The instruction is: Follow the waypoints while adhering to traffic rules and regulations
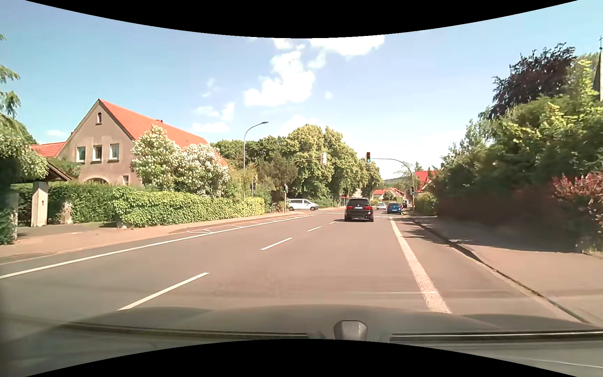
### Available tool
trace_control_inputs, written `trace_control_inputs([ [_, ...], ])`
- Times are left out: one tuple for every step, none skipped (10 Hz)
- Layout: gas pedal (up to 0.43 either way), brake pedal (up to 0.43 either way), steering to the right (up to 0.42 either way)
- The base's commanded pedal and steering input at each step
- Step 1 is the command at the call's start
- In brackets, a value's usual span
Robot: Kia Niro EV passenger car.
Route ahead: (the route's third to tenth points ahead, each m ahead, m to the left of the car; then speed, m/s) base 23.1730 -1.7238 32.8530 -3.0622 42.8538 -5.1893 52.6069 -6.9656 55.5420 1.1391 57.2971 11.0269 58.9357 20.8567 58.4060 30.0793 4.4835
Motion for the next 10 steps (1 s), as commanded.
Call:
trace_control_inputs([
  [0.311,0.006,0.007],
  [0.311,0.006,0.015],
  [0.311,0.006,0.024],
  [0.311,0.006,0.029],
  [0.299,0.006,0.03],
  [0.299,0.006,0.031],
  [0.287,0.006,0.034],
  [0.28,0.006,0.04],
  [0.268,0.006,0.046],
  [0.248,0.006,0.052],
])
